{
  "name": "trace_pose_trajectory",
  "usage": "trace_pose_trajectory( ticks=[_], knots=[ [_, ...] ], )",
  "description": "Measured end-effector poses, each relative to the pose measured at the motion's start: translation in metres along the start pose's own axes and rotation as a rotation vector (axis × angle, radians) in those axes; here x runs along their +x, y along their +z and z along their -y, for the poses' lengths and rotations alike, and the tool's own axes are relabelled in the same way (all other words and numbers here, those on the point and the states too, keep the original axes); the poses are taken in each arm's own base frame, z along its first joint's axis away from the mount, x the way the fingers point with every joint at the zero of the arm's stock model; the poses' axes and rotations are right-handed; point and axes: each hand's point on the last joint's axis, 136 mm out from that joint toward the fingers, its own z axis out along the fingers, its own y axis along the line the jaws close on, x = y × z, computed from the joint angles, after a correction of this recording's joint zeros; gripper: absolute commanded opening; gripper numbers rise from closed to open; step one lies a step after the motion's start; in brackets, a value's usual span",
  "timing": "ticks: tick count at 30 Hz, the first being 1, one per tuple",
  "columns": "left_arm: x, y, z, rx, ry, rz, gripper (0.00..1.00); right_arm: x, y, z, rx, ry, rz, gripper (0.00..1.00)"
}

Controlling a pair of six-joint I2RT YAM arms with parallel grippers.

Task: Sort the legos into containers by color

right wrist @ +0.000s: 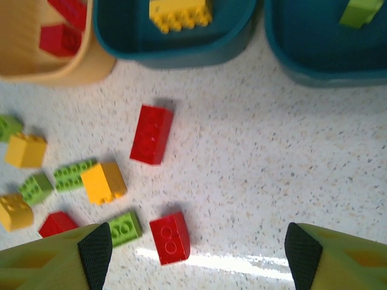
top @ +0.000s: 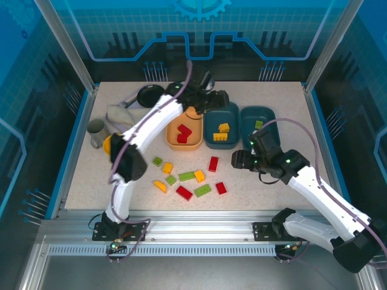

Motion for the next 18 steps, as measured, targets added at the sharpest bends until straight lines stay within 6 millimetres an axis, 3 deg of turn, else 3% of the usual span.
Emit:
trace_pose_trajectory(
  ticks=[3, 6, 13, 18],
  knots=[
    [0.01, -0.063, -0.012, 0.031, -0.024, 0.059, 0.8, 0.014, 0.017, -0.01, 0.018, -0.048, -0.072, 0.78],
    [0.035, -0.101, -0.045, 0.031, -0.061, 0.097, 0.81, 0.025, 0.039, -0.02, 0.037, -0.063, -0.131, 0.78],
    [0.142, -0.116, -0.146, -0.074, -0.169, 0.007, 0.82, 0.028, 0.084, -0.038, 0.086, -0.03, -0.2, 0.76],
    [0.179, -0.141, -0.173, -0.08, -0.224, 0.011, 0.82, 0.023, 0.096, -0.049, 0.083, -0.006, -0.195, 0.74]
  ],
)
